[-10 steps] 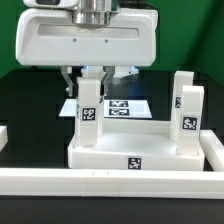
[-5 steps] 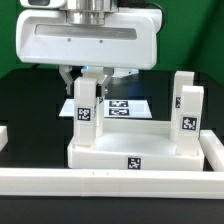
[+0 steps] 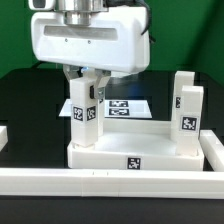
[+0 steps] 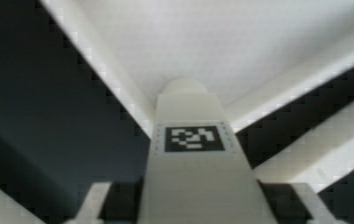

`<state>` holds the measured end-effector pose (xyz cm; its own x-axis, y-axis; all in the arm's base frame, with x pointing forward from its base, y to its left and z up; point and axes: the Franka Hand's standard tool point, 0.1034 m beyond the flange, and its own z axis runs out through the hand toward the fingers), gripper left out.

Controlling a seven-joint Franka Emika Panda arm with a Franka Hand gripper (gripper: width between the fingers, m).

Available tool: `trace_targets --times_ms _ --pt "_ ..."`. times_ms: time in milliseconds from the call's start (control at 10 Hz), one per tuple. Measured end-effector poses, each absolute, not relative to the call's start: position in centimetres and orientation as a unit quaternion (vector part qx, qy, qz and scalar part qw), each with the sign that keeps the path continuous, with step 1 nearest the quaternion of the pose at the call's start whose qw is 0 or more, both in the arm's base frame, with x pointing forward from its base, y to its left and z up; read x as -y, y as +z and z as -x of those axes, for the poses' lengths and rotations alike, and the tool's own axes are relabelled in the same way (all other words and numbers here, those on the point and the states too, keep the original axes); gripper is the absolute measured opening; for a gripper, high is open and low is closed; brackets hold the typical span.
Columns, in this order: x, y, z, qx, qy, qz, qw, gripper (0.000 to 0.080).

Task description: Assemble desk

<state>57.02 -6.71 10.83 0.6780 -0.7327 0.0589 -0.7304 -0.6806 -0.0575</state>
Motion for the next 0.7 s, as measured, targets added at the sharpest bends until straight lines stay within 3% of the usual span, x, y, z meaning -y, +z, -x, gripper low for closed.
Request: trace_targets --times_ms 600,700 --pt "6.51 10.76 -57.27 -0.506 -0.038 0.861 0.019 0.029" --pt "6.5 10.75 -57.26 -0.494 -0.038 0.869 0.018 0.047"
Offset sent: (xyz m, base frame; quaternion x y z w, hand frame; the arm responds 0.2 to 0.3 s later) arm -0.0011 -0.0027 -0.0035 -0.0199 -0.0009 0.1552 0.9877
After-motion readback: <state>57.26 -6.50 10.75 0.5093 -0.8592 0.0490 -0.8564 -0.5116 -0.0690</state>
